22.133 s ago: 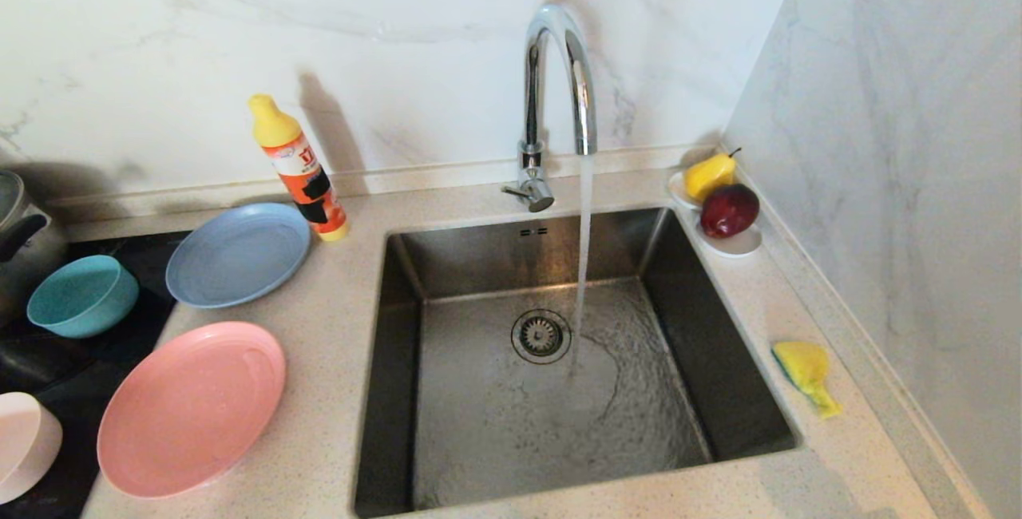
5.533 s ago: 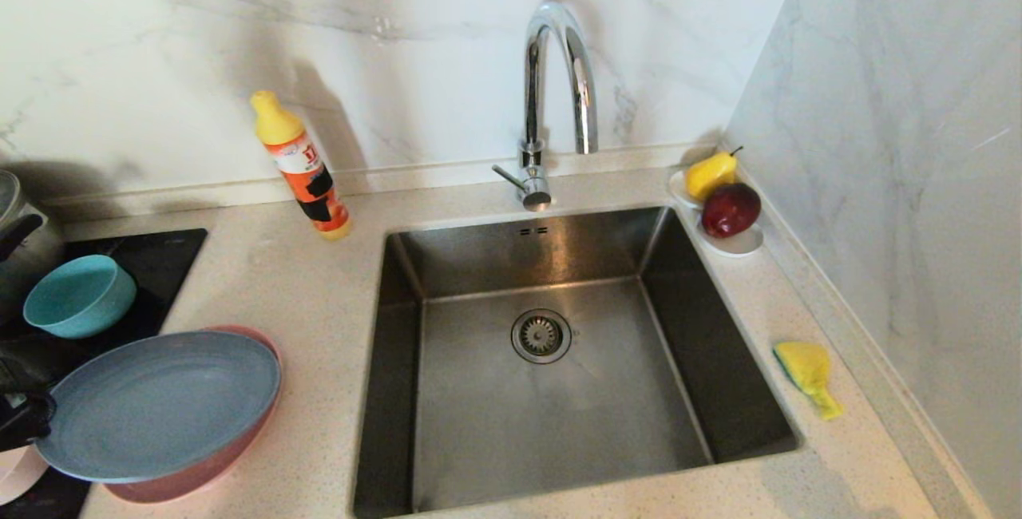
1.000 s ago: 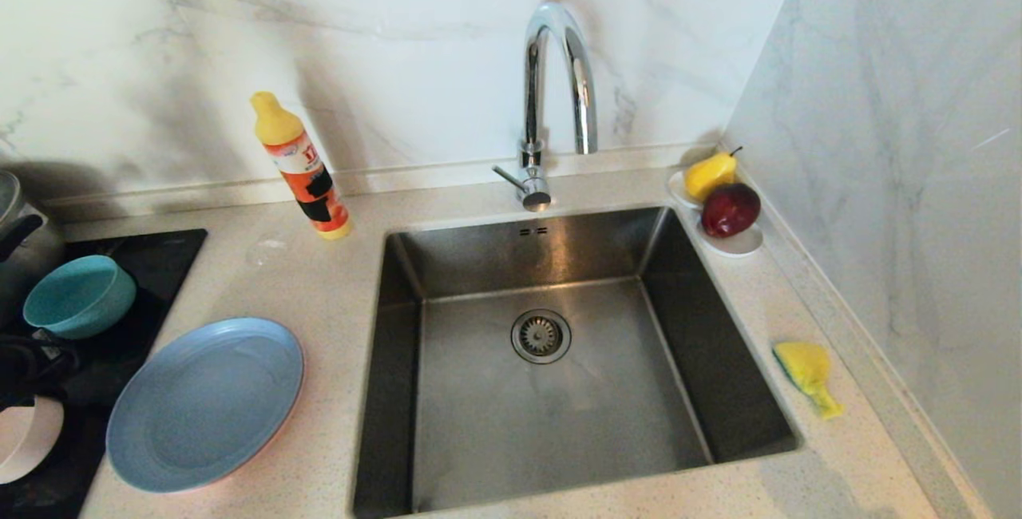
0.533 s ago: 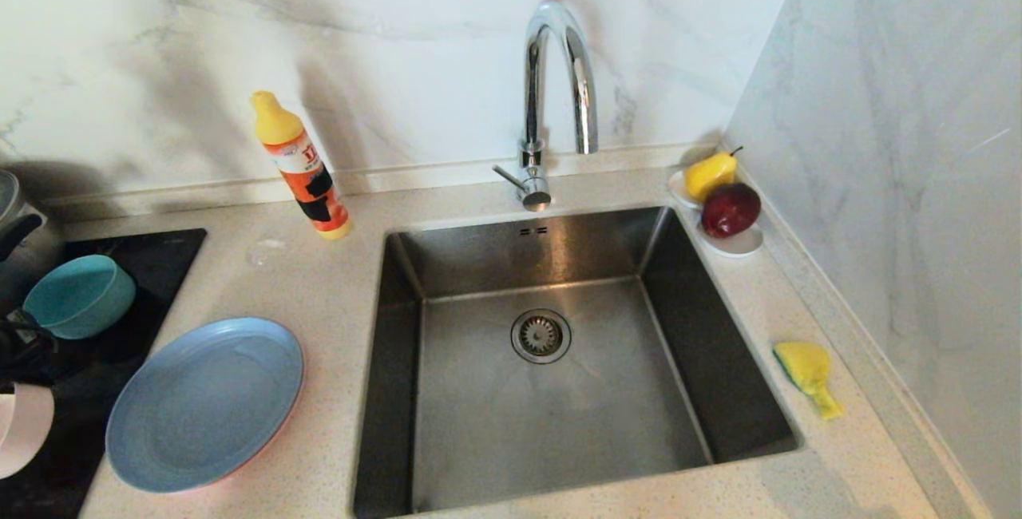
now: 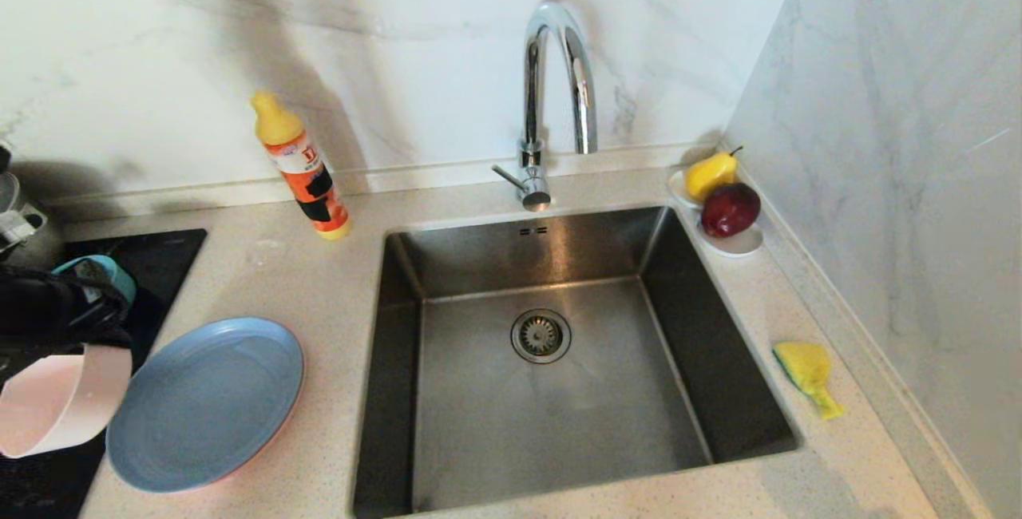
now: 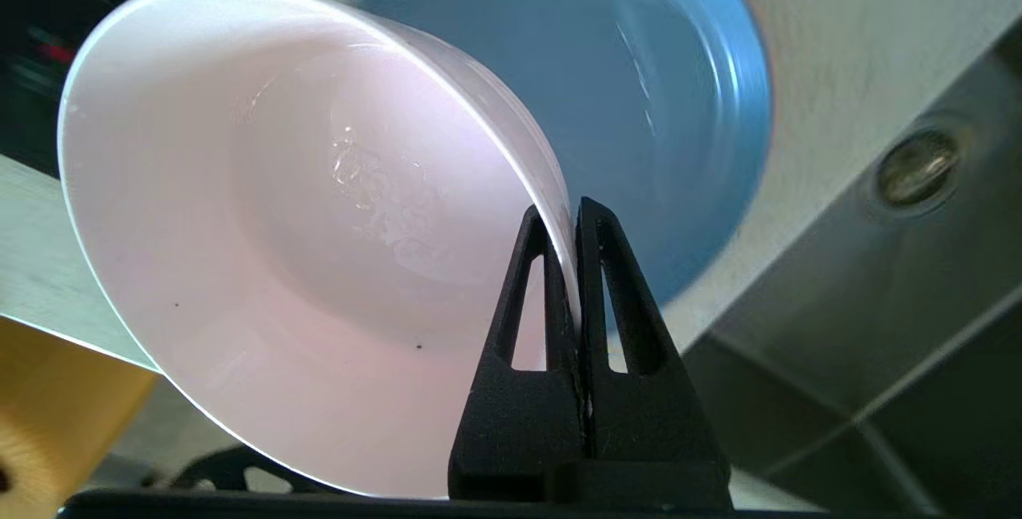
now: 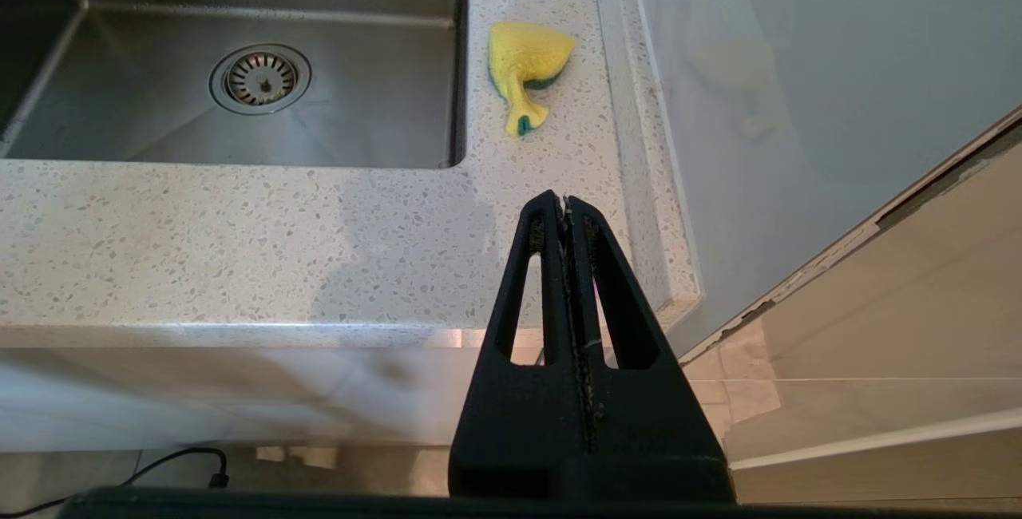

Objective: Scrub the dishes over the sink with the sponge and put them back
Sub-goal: Place the bowl on the plate

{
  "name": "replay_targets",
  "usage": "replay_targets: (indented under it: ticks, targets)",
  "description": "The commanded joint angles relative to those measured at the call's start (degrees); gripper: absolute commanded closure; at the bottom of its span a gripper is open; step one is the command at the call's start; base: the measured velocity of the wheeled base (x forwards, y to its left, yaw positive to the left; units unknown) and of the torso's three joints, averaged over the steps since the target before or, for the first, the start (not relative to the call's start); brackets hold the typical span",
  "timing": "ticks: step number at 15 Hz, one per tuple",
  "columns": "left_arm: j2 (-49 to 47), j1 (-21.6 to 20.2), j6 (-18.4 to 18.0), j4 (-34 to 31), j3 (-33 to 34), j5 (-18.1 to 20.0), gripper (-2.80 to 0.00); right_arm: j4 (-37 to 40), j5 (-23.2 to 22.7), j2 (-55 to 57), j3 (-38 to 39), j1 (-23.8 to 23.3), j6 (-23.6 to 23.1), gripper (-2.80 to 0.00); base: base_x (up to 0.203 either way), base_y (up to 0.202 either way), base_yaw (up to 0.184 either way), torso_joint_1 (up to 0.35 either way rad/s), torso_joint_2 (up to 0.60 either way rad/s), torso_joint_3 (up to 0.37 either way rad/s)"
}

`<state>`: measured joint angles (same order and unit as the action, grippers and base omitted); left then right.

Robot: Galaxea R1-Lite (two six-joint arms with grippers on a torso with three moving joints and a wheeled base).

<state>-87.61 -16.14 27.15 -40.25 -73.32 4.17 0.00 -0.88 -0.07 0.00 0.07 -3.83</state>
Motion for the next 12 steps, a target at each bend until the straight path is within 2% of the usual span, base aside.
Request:
replay_targets:
  ticks: [1,3,6,11,12]
  targets:
    - [-2.1,6.2,2.7,0.7,1.5,-3.2,0.0,0.0,0.0,0.0,0.0,0.0,0.0,0.0,0.0,0.0,0.0,0.0,0.0,0.0]
    - [-4.7,8.3,5.2,5.9,4.8,-4.4,0.0,0.0,0.0,0.0,0.0,0.0,0.0,0.0,0.0,0.0,0.0,0.0,0.0,0.0]
    - [-8.9,9.9,6.4,13.2,7.7,-5.3,0.0,0.0,0.0,0.0,0.0,0.0,0.0,0.0,0.0,0.0,0.0,0.0,0.0,0.0]
    - [-13.2,10.0,6.8,14.4,5.2,-5.7,0.0,0.0,0.0,0.0,0.0,0.0,0.0,0.0,0.0,0.0,0.0,0.0,0.0,0.0]
    - [-13.3,10.0,7.0,14.4,5.1,-5.8,-2.37,0.0,0.1,0.0,0.0,0.0,0.0,0.0,0.0,0.0,0.0,0.0,0.0,0.0]
